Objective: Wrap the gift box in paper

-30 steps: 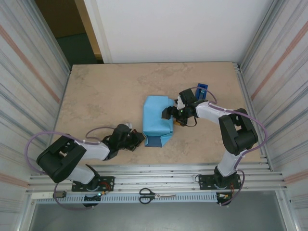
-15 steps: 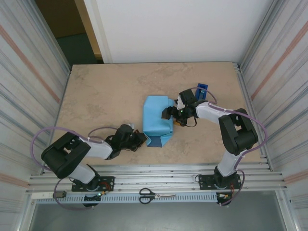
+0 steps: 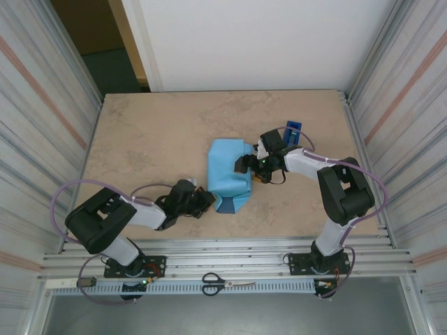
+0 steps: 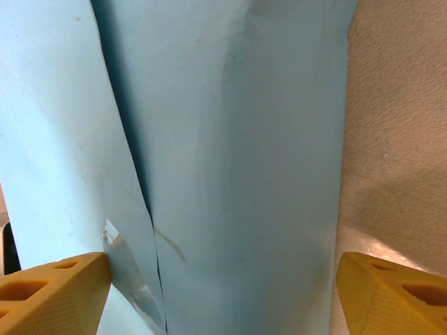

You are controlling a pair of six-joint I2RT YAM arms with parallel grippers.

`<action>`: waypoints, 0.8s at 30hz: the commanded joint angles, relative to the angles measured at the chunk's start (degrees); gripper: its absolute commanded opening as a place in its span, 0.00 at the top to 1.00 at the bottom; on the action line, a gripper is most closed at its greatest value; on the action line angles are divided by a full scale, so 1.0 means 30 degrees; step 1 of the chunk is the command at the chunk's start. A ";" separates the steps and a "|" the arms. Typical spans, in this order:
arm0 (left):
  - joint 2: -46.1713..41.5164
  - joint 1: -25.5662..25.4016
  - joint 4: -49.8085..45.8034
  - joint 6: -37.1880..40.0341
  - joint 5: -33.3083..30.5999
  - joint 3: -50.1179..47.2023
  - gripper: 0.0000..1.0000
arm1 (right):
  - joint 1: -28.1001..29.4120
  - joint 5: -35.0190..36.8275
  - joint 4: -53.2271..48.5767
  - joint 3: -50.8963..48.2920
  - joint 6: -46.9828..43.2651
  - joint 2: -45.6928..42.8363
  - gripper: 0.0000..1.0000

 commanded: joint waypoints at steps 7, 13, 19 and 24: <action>0.0370 -0.0449 0.1083 -0.0341 -0.1415 0.0567 1.00 | 0.0289 0.1147 -0.1781 -0.0757 0.0224 0.0430 0.17; 0.0924 -0.0643 0.1821 -0.0495 -0.2003 0.0687 1.00 | 0.0289 0.1122 -0.1806 -0.0757 0.0224 0.0434 0.17; 0.0926 -0.1147 0.1716 -0.0534 -0.3076 0.0662 1.00 | 0.0318 0.1140 -0.1786 -0.0845 0.0224 0.0386 0.17; 0.0965 -0.1419 0.1908 -0.0586 -0.3680 0.0602 1.00 | 0.0293 0.1125 -0.1762 -0.0870 0.0223 0.0434 0.17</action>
